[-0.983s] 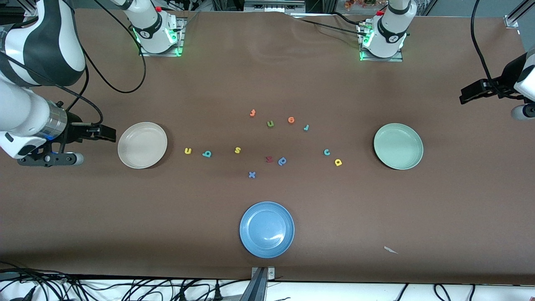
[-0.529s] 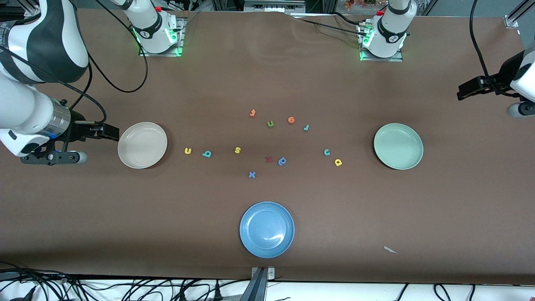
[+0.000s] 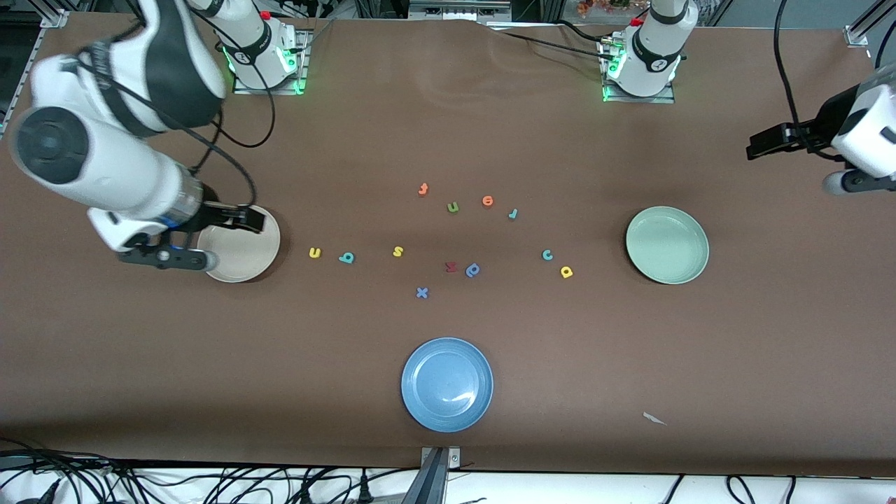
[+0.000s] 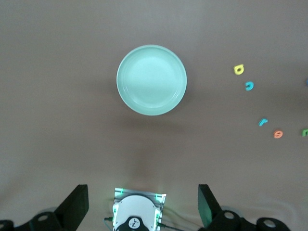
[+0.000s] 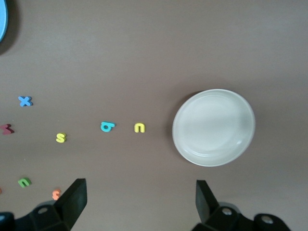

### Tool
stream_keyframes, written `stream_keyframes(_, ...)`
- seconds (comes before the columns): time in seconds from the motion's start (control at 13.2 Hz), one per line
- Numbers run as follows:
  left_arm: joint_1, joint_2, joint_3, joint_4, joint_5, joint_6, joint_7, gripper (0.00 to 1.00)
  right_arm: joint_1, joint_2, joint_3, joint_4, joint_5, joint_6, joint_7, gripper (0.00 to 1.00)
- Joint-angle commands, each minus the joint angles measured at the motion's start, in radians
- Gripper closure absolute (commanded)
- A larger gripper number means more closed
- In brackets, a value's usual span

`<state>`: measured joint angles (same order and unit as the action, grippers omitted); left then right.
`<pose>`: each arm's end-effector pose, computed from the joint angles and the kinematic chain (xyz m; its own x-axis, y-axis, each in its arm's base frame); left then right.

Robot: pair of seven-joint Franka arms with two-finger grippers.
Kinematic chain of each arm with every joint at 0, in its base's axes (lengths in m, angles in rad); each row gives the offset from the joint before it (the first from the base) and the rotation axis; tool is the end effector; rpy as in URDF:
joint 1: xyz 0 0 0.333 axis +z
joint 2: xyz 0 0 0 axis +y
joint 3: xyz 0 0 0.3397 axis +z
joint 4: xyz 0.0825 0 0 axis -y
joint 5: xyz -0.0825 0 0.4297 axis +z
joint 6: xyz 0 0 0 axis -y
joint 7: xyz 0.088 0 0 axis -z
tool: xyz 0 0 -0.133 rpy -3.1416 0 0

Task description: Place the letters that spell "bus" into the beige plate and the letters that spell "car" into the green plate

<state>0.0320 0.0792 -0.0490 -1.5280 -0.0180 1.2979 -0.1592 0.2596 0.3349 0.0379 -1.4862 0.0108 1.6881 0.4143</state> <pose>0.5847 -0.0116 0.5785 0.9429 0.1367 -0.3039 0.1350 -0.9905 -0.0266 0.6658 0.2024 0.4569 0.9841 -0.1208 -0.1304 -0.1176 -0.9925 0.0323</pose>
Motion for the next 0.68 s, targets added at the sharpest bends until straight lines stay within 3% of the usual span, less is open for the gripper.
stream_keyframes(0.0,-0.068,0.028,0.006,-0.035,0.001,0.062,0.006,0.0,0.03,0.022,-0.003,-0.116,0.011,0.147,0.067,0.0)
stream_keyframes(0.3,-0.118,0.1,0.006,-0.047,0.015,0.164,0.015,0.0,0.044,0.139,-0.003,-0.146,0.012,0.22,0.073,0.0)
stream_keyframes(0.6,-0.13,0.128,0.011,-0.139,0.01,0.328,0.036,0.0,0.049,0.228,-0.003,-0.148,0.011,0.301,0.073,0.01)
